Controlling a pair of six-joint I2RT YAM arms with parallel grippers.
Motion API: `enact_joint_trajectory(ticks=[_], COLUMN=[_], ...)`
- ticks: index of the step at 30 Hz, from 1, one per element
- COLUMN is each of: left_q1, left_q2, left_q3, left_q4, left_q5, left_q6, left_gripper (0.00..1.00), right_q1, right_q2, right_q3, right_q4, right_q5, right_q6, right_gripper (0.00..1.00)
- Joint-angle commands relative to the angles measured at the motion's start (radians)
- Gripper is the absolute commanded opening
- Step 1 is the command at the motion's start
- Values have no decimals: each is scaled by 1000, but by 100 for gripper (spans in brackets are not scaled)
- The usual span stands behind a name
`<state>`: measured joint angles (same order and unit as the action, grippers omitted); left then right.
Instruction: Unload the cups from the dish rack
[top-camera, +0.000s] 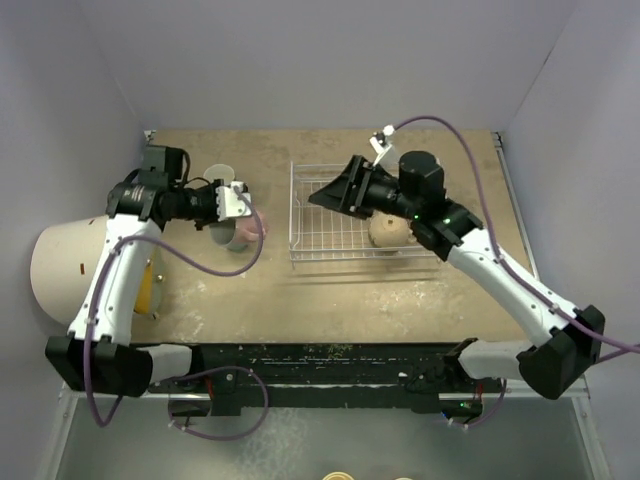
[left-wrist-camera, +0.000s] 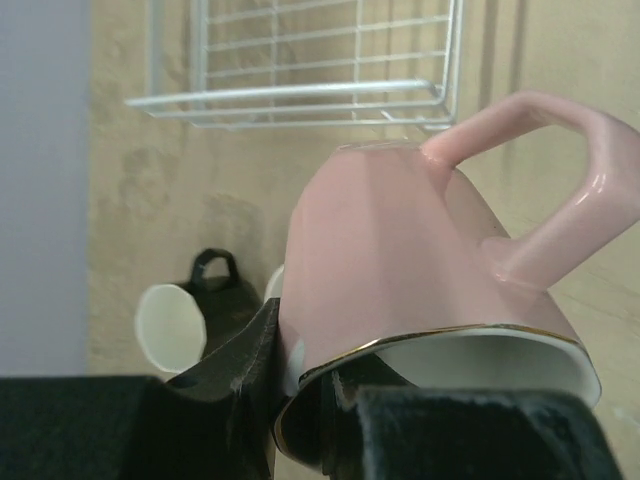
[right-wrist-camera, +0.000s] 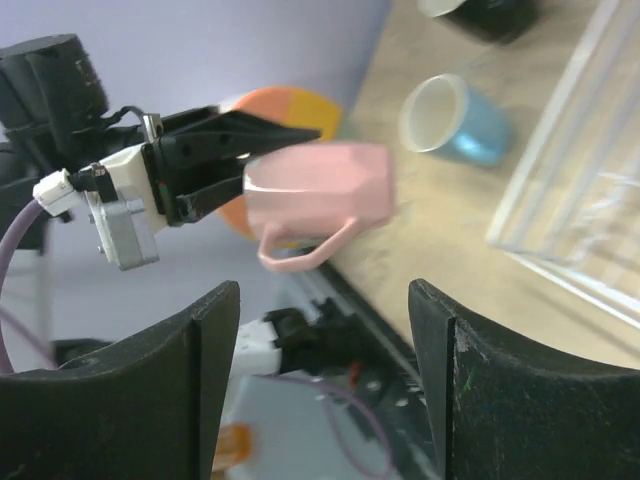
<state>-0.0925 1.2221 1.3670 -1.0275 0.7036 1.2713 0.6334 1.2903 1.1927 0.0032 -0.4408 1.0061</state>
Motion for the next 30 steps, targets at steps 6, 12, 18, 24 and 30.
enact_joint_trajectory(ticks=[6,12,18,24,30], left_q1=[-167,-214,-223,-223,-222], left_q2=[160,307,396,486,569], left_q3=[58,26,-35,-54,-42], left_q4=[-191,-149,6,132,178], left_q5=[-243,-352,-420,-491,-540], left_q6=[-152,-264,-344,-387,-423], left_gripper=[0,0,0,0,0], right_q1=[-154,-272,-341,-360,-363], right_q2=[-57,-107,-119,-116,-100], right_q3=[102,66,49,20,-48], right_q4=[-581,-650,-706,-737,-660], right_q5=[288,317,364,485,477], right_q6=[-415,-478,-518,-577,-717], right_gripper=[72,74,76,77,76])
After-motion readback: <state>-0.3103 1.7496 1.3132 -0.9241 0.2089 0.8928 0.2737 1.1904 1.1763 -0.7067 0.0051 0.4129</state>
